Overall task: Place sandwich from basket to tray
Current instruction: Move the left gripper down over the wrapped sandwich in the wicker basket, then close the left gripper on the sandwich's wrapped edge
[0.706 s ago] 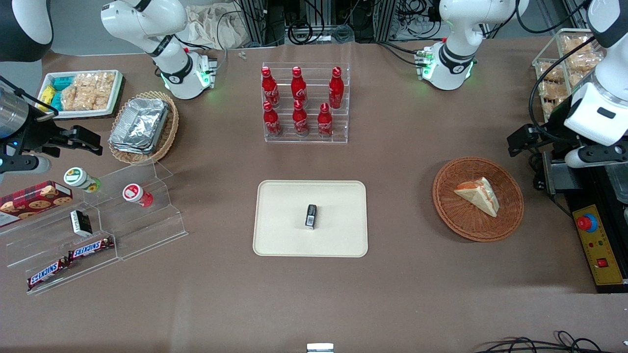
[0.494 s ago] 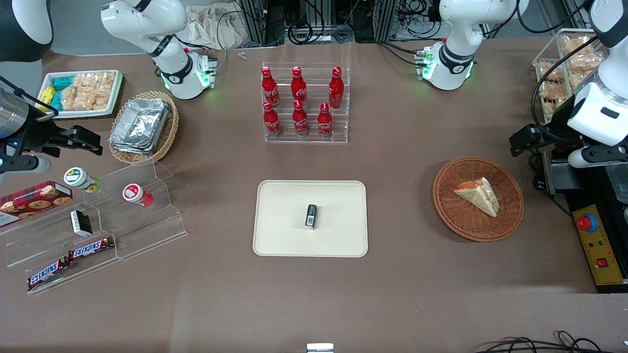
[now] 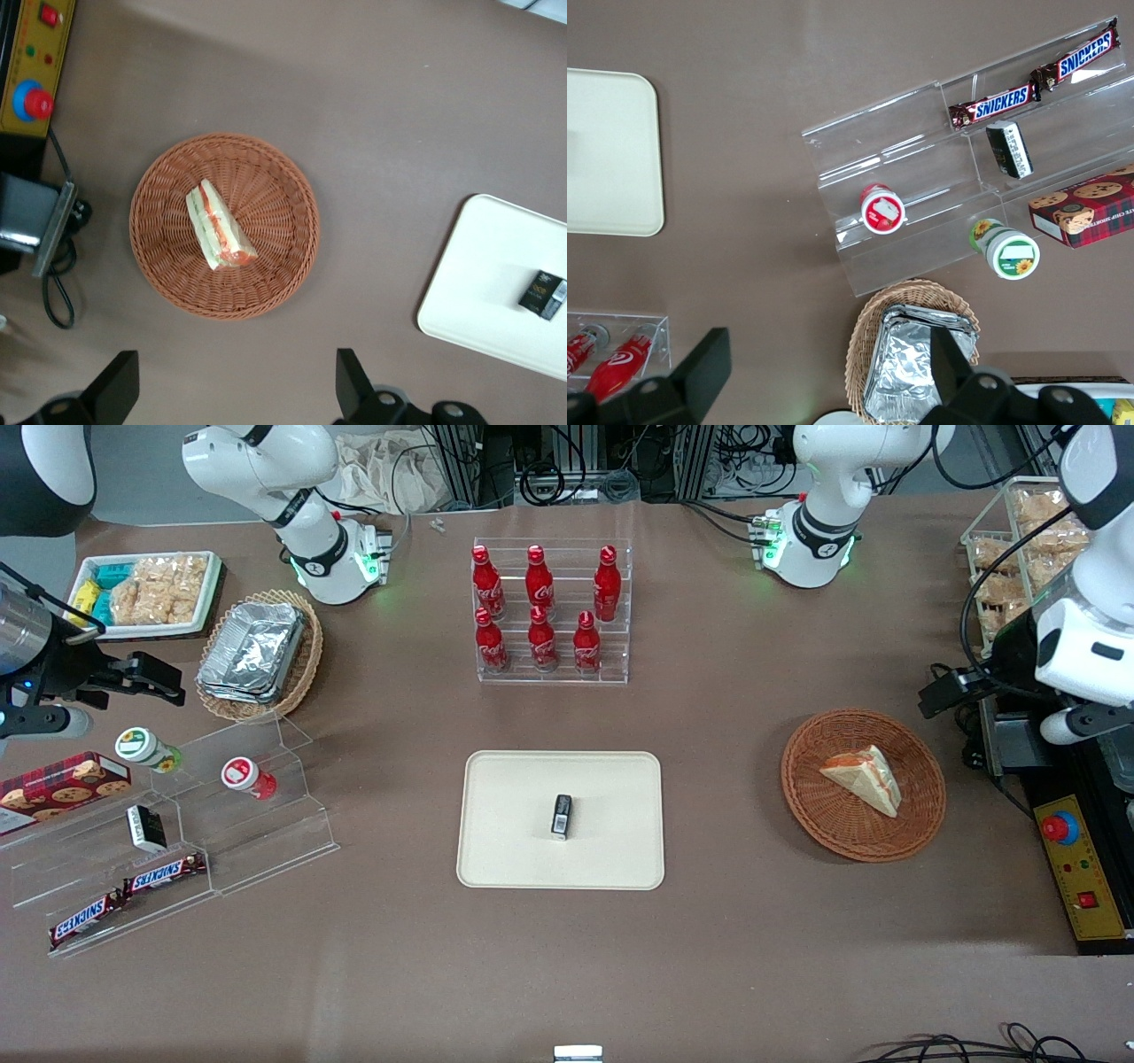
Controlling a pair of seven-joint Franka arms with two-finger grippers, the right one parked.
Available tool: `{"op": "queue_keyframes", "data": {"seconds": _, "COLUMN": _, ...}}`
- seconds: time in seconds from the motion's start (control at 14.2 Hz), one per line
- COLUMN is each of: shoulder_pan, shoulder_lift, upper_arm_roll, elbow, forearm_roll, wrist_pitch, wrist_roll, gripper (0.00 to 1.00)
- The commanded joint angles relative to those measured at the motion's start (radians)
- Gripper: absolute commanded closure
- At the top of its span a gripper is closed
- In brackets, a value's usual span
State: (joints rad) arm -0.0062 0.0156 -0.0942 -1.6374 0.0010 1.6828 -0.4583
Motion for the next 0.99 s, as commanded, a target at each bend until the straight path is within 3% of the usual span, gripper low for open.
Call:
{"op": "queue_keyframes", "data": {"seconds": 0.0, "shoulder_pan": 0.046, "shoulder_lift": -0.014, "upper_arm_roll": -0.004, "elbow": -0.132, "forearm_roll": -0.035, "wrist_pitch": 0.099, "wrist_roll": -0.124, "gripper": 0.0}}
{"op": "queue_keyframes", "data": {"seconds": 0.49, "shoulder_pan": 0.075, "shoulder_lift": 0.019, "upper_arm_roll": -0.002, "elbow": -0.525, "forearm_roll": -0.035, "wrist_pitch": 0.564, "wrist_roll": -0.425, "gripper": 0.0}}
{"op": "queue_keyframes", "data": {"seconds": 0.92, "shoulder_pan": 0.109, "shoulder_lift": 0.115, "upper_arm_roll": -0.001, "elbow": -0.597, "forearm_roll": -0.027, "wrist_pitch": 0.642, "wrist_roll": -0.468, "gripper": 0.0}}
